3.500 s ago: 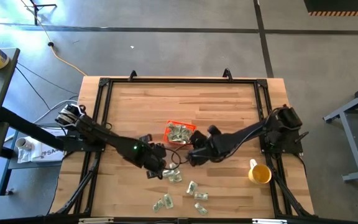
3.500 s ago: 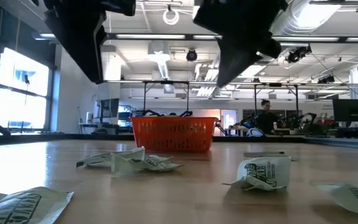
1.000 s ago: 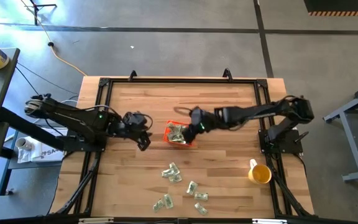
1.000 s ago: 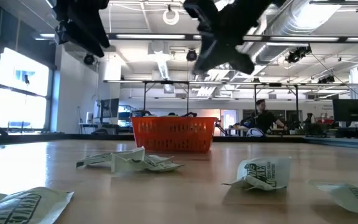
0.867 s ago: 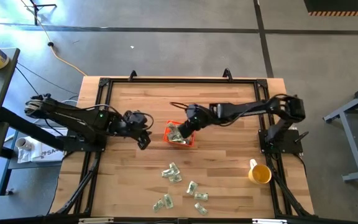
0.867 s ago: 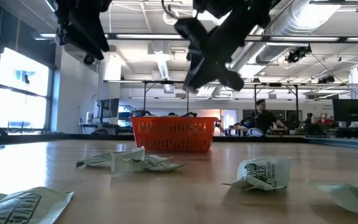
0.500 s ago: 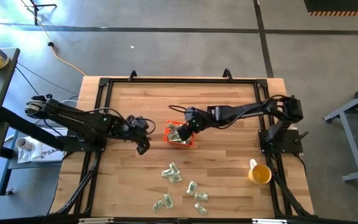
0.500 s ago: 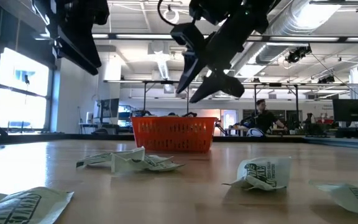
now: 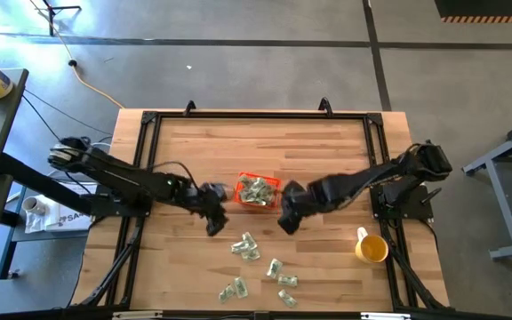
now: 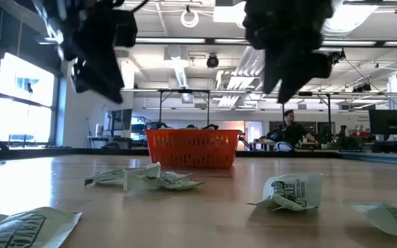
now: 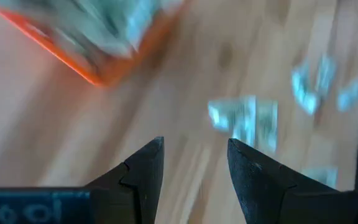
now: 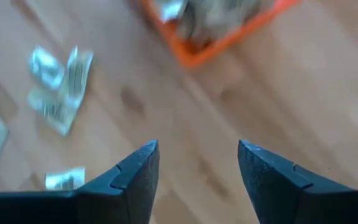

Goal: Pick and place Stevia / Truvia into bins
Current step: Put the light green stevia packet into the orange bin

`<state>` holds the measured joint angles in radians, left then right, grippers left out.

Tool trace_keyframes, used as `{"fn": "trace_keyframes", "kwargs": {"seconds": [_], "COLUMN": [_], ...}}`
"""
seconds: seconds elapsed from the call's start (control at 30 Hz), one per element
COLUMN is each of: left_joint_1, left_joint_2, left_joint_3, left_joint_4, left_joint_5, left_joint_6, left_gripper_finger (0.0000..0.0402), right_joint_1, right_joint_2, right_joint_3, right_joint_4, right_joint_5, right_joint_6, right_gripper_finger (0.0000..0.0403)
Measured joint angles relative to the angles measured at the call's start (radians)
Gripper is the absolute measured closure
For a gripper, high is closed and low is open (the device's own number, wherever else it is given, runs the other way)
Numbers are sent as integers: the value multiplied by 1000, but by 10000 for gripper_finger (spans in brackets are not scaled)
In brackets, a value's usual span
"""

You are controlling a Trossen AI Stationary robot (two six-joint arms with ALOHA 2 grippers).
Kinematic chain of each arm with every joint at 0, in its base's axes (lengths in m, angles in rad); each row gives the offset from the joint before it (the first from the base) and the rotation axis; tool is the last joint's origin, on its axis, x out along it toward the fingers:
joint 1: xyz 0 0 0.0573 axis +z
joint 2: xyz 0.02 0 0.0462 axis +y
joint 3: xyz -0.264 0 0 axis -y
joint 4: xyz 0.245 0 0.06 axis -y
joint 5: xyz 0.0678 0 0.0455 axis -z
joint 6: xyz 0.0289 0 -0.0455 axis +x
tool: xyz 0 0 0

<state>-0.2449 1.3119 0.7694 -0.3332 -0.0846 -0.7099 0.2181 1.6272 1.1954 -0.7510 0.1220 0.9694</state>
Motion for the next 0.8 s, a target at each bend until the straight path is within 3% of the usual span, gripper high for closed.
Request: {"fn": "trace_keyframes", "kwargs": {"seconds": [0.1, 0.2, 0.43, 0.63, 0.8], "left_joint_1": [-57, -151, -319, -329, -298], "left_joint_2": [97, 172, 278, 352, 436], "left_joint_3": [-1, 1, 70, 110, 108], "left_joint_4": [80, 189, 209, 216, 224], "left_joint_5": [46, 10, -243, -299, -305], "left_joint_6": [68, 77, 51, 58, 43], "left_gripper_finger": [191, 188, 159, 128, 139], "right_joint_1": [78, 155, 293, 360, 385], "right_joint_2": [0, 0, 0, 0, 0], "right_joint_3": [0, 0, 0, 0, 0], "right_joint_4": [-34, -50, -167, -183, -187], "right_joint_5": [11, 37, 127, 185, 223], "right_joint_6": [51, 79, 185, 267, 288], "right_gripper_finger": [202, 208, 214, 214, 218]}}
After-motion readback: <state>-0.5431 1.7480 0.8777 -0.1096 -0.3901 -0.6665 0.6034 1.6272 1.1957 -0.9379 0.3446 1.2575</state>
